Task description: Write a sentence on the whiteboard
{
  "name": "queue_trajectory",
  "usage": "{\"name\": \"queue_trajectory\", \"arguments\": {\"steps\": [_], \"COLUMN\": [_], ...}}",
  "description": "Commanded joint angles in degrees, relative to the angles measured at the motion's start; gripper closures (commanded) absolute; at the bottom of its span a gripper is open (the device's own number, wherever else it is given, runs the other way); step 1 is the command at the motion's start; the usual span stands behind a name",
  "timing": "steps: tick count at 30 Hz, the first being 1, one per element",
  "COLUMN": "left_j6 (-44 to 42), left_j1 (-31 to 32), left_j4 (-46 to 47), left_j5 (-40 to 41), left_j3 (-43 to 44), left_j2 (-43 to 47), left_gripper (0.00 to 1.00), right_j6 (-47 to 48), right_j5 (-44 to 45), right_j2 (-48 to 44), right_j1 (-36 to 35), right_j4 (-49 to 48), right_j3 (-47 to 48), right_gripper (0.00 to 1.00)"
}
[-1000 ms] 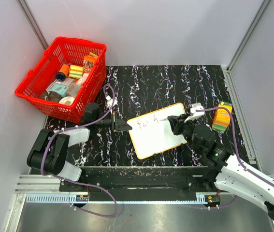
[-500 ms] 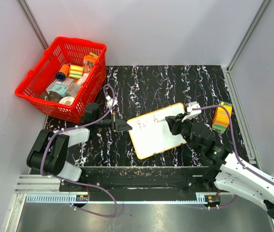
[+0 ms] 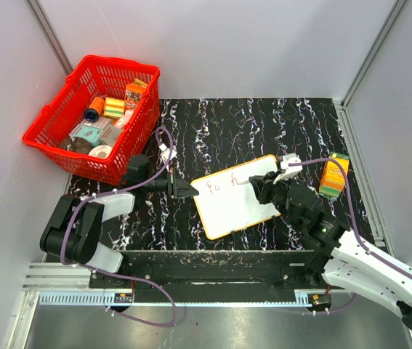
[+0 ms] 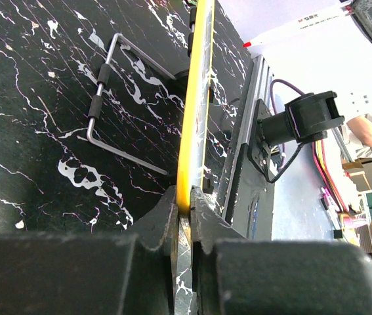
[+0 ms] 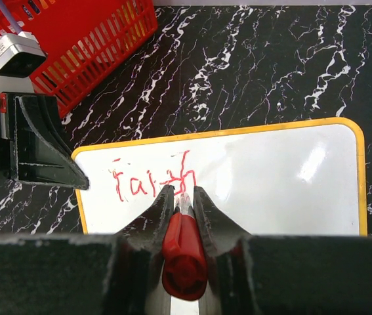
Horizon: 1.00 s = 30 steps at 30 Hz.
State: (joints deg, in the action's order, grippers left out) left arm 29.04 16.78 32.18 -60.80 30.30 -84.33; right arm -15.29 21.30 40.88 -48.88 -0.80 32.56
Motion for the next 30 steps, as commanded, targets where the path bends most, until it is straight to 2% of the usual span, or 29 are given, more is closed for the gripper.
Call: {"name": "queue_trajectory", "arguments": {"steps": [1, 17, 25, 30], "left_j6": [-6.54, -7.24, -7.50, -7.68], "left_j1": [1.07, 1.24, 1.33, 1.33], "left_j4": [-0.89, -1.77, -2.30, -2.48], "left_j5": [1.47, 1.73, 1.82, 2.00], "left_j3": [0.19, 0.37, 0.37, 0.46], "left_j2": [1.01, 0.84, 0.84, 0.93], "left_gripper": [1.00, 1.00, 1.00, 1.00], "right_j6": [0.35, 0.26, -1.50, -0.80], "right_j5": [-0.56, -2.13, -6.44, -8.37], "right_j2": [-0.37, 1.83, 0.78, 0.25], "right_j1": [0.54, 1.33, 8.09, 8.63], "right_j4": [-0.78, -0.87, -0.26, 0.44], "right_j3": [2.69, 3.83, 4.71, 4.97], "right_gripper": [1.00, 1.00, 1.00, 1.00]}}
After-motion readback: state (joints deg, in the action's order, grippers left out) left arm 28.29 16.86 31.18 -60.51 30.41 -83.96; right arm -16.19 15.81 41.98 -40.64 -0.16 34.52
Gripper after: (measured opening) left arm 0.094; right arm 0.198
